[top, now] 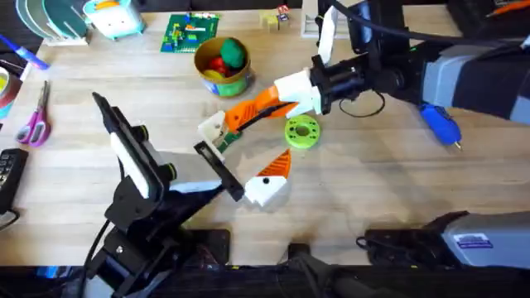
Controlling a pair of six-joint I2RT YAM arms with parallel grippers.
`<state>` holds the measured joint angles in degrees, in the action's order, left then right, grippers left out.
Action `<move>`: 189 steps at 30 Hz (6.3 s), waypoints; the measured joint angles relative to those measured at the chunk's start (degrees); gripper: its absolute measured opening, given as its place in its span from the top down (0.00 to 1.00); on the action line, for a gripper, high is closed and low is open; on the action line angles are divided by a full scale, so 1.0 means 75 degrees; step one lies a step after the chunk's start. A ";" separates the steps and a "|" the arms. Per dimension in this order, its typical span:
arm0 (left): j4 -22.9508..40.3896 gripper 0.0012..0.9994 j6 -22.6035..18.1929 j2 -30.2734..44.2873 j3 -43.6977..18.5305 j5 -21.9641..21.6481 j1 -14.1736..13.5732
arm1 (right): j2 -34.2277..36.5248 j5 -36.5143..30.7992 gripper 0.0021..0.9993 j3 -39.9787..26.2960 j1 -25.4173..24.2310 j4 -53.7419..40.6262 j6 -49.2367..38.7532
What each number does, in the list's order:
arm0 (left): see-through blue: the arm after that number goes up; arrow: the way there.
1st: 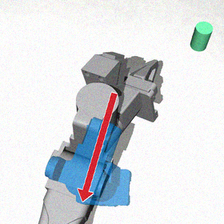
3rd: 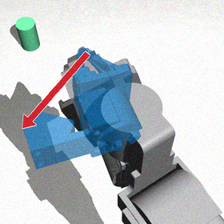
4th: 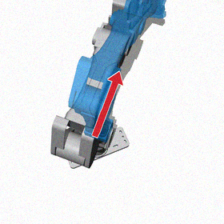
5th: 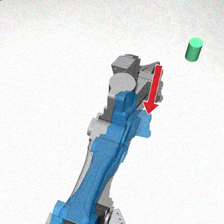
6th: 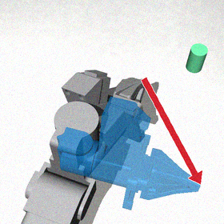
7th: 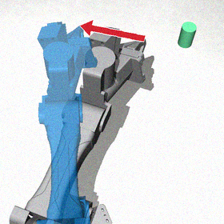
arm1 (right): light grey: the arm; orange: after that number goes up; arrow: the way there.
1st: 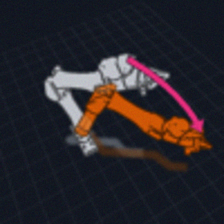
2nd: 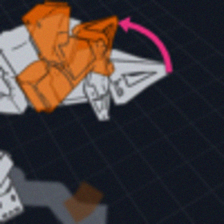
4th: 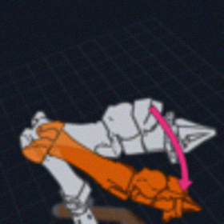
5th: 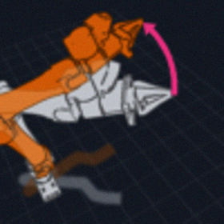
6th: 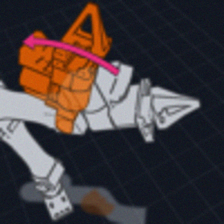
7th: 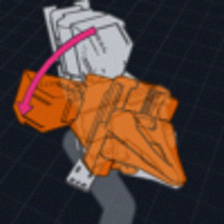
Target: Pick up the gripper from the table and insert it into the empty holder that is missing its gripper. Then pick up a screw, insert it into the mounting hole, and use the screwdriver to tighten it. Finally, clean up the table by picking up the vegetable and placing it into the bucket.
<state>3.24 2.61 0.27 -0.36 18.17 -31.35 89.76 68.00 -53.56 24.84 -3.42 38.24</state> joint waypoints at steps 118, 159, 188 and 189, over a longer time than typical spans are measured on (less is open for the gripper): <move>-0.0011 0.01 0.0135 0.0003 0.0003 0.0381 0.0105 | 0.0600 -0.1656 0.40 0.0020 0.1165 0.1907 0.1066; -0.0037 0.01 0.0111 0.0006 0.0003 0.1215 -0.0012 | 0.0615 -0.0500 0.02 0.0023 -0.0817 0.2019 0.0015; -0.0037 0.01 0.0111 0.0004 0.0003 0.1230 -0.0012 | 0.0615 0.0913 0.33 0.0023 -0.0070 -0.0650 -0.2115; -0.0036 0.01 0.0111 0.0005 0.0003 0.1230 -0.0010 | 0.0617 0.0913 0.40 0.0023 -0.0070 -0.0644 -0.2129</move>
<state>2.97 3.44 0.31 -0.34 27.40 -31.43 94.38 74.85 -53.39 24.32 -8.25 22.27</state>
